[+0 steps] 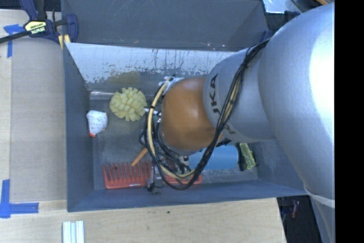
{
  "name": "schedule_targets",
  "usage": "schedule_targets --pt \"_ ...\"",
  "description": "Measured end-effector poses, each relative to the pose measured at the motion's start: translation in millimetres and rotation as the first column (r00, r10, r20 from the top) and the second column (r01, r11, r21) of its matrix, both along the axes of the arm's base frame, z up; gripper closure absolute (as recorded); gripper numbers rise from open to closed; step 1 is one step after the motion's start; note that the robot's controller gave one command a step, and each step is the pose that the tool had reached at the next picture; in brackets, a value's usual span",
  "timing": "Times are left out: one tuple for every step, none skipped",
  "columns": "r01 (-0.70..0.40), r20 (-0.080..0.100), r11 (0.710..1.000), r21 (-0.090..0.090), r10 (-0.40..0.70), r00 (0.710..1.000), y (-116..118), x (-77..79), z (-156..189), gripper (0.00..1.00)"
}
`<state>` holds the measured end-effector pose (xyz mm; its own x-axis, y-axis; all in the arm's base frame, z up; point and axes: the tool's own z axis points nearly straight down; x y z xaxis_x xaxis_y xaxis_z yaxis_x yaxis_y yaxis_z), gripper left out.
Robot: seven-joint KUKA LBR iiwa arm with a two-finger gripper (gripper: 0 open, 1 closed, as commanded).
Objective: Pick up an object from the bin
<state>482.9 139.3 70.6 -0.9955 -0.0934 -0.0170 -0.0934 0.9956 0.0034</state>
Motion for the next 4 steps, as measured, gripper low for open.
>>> schedule_targets --pt "-0.29 -0.01 0.957 -0.005 0.29 0.957 -24 99.2 1 1.0" --pt "-0.289 -0.01 0.957 -0.005 0.289 0.957 -23 99.1 1 1.0" --pt "-0.288 -0.014 0.957 -0.004 0.288 0.957 -24 97.5 10 1.0" --pt "-0.287 -0.019 0.958 -0.003 0.287 0.958 -24 96.1 39 1.0"
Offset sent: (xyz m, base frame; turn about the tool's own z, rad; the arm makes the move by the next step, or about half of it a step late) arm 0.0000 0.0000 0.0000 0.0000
